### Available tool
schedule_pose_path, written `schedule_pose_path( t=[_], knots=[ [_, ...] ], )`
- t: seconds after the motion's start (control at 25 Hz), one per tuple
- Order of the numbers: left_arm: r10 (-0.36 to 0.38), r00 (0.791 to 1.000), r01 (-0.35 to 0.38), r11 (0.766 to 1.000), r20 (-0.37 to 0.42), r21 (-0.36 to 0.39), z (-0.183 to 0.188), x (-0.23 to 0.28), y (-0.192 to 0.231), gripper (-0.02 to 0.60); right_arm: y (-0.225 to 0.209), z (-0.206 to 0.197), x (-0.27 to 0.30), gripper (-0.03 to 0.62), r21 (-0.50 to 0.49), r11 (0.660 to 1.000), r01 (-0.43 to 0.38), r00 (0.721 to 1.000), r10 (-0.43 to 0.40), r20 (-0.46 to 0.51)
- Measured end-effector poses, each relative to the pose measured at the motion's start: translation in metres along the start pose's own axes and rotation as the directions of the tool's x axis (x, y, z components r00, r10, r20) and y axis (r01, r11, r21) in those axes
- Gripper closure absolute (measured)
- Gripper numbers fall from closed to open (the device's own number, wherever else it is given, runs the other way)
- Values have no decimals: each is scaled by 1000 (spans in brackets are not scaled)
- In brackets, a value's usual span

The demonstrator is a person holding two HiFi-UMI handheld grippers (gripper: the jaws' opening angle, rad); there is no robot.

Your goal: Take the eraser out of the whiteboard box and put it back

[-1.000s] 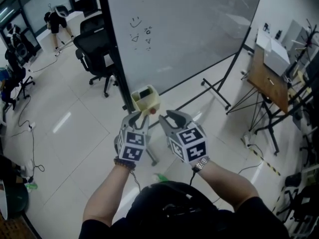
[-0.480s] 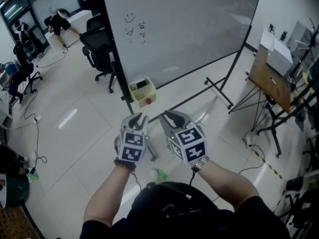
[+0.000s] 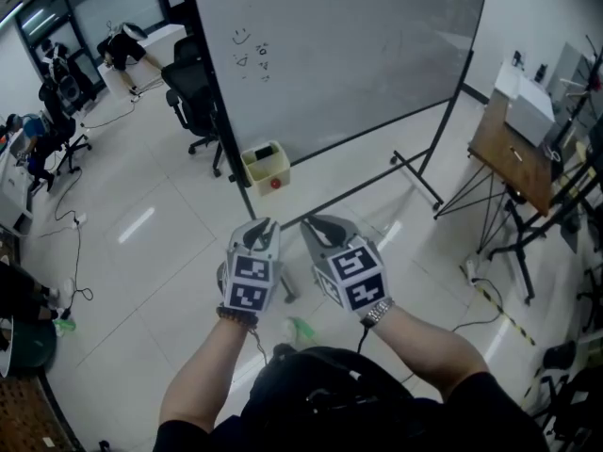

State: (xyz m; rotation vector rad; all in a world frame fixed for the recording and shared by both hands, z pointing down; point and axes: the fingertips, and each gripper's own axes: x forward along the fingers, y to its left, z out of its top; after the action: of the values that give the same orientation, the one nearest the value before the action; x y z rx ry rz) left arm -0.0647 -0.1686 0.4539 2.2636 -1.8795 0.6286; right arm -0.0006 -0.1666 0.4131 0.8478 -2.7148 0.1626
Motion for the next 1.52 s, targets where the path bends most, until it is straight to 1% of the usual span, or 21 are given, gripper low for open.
schedule_pose_path(
  t=[0.32,0.72,0.92,1.28,1.52],
  knots=[
    [12,1000,-12,1000,4,-4,-3,-27,-23,553,16,-8,-23,559,-8,999,-31,999,31,8],
    [21,1000,-20,1000,14,-14,-2,-51,-21,580,40,-3,-25,568,-21,998,-56,998,57,24],
    [4,1000,-3,999,18,-33,-6,-58,-16,580,50,-2,-22,569,-18,999,-51,998,52,29],
    [-42,999,43,998,31,-37,-7,-72,-4,580,71,3,-19,569,-11,1000,-27,999,27,29],
    [-68,997,70,996,38,-55,-11,-81,5,580,85,4,-18,570,-11,1000,-3,1000,4,23]
  ],
)
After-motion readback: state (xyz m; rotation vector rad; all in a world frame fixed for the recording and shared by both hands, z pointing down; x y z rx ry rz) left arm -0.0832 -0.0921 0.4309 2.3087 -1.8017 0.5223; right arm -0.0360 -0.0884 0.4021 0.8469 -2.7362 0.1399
